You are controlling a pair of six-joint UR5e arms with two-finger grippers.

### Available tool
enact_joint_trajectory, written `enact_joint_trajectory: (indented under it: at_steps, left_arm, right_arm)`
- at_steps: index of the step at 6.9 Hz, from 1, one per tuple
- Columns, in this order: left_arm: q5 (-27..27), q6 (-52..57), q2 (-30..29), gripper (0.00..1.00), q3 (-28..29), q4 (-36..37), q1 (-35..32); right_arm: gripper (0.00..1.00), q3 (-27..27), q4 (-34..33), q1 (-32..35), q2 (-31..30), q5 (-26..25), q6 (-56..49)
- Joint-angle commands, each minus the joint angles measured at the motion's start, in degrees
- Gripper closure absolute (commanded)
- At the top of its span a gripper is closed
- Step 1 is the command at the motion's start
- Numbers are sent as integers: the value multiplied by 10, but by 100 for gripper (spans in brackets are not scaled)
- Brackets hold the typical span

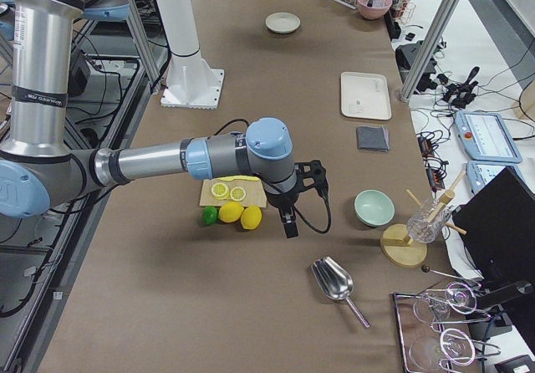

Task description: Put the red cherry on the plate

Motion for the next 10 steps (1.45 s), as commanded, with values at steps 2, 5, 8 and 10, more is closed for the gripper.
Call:
enact_joint_trajectory:
  at_steps: [2, 5, 8, 10]
  left_arm:
    - [-11, 6, 4, 2, 0, -20, -2]
    - [-11, 0, -4, 2, 3, -46, 27]
    - [-71, -8, 2, 1, 24, -49, 63]
    - [-88, -86, 2, 2, 43, -50, 133]
  right_arm:
    - [0, 1, 8, 3, -5, 12, 3]
    - [0, 4, 44, -17, -3, 15, 101]
    - [0, 8, 145, -151, 5, 7, 342]
    - [0, 12, 216, -238, 6, -26, 468]
